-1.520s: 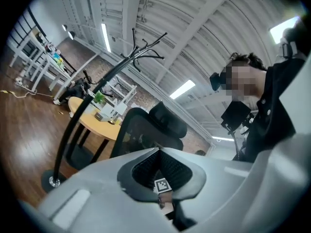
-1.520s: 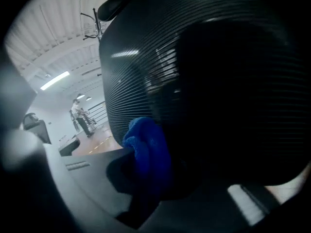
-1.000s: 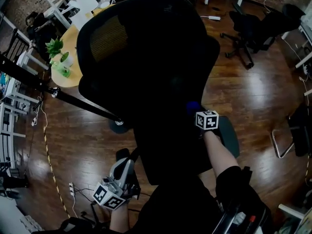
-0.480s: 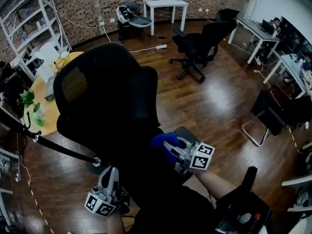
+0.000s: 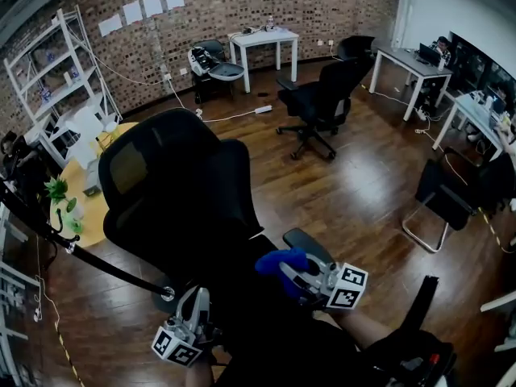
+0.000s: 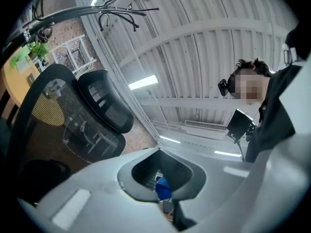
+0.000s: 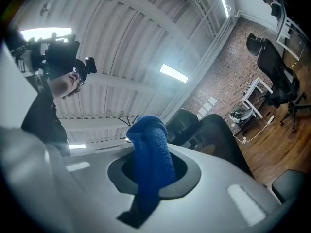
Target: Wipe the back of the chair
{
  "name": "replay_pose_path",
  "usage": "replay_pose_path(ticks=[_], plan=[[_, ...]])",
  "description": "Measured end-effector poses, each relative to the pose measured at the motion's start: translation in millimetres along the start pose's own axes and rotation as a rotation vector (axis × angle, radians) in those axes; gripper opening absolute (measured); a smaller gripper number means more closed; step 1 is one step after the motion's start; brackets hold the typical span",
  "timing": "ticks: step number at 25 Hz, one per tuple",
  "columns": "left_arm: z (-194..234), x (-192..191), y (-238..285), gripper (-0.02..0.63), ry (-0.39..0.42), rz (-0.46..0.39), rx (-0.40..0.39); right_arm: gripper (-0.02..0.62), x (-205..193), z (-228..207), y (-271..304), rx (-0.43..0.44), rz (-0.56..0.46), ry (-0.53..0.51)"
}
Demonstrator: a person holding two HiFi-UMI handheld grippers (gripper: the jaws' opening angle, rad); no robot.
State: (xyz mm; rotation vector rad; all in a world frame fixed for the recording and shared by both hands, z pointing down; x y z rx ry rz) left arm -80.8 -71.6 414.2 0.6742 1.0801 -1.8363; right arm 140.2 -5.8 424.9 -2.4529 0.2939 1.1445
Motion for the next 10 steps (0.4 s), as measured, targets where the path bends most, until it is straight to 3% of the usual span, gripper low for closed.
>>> replay_pose_path(ticks=[10], plan=[[-21, 1, -20, -0.008, 0.021, -0.025, 0.005, 0.035, -2, 25, 4, 0.064, 0.000, -0.028]])
Point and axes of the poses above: the fingertips, and each gripper's own axes: y forward along the fingers, z to its left, x out of its top, the point moved 3 cm from there along -y, backward along the fingers, and after that the axes turned 8 degrees about -x, right-handed, at the moved point
